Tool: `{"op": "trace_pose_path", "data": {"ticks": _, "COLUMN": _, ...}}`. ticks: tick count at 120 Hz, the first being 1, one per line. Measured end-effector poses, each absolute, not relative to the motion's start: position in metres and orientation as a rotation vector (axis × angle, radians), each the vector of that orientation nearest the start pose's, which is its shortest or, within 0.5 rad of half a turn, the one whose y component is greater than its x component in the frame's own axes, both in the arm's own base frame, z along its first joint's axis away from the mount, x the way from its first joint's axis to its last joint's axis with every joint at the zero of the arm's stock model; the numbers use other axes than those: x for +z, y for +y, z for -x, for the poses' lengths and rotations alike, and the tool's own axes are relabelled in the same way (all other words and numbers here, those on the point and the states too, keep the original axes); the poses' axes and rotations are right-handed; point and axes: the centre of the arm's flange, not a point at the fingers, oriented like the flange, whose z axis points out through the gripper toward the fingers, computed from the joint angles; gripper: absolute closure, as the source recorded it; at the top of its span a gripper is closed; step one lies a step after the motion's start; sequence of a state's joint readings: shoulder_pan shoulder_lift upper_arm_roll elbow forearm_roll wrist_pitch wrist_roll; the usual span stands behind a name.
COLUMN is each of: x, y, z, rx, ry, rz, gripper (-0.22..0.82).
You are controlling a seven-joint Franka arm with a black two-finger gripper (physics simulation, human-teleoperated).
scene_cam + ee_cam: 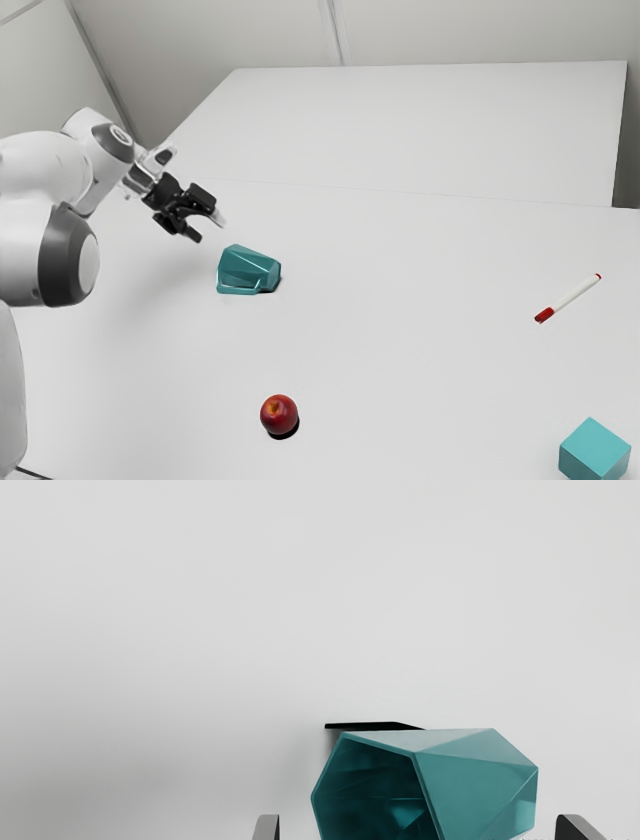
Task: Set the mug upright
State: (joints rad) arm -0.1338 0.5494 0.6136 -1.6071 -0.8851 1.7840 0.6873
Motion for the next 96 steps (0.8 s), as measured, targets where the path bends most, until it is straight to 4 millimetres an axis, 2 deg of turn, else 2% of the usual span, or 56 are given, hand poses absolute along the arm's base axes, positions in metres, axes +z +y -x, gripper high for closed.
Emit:
{"op": "trace_pose_path", "data": {"ticks": 24, "x": 0.326, "y": 0.193, "z": -0.622, "rx": 0.099, "ry": 0.089, "rz": -2.508, "gripper": 0.00}}
{"op": "trace_pose_path", "data": {"ticks": 96, "x": 0.298, "y": 0.173, "z": -0.600, "rx": 0.099, "ry": 0.127, "rz": -2.230, "gripper": 0.00}}
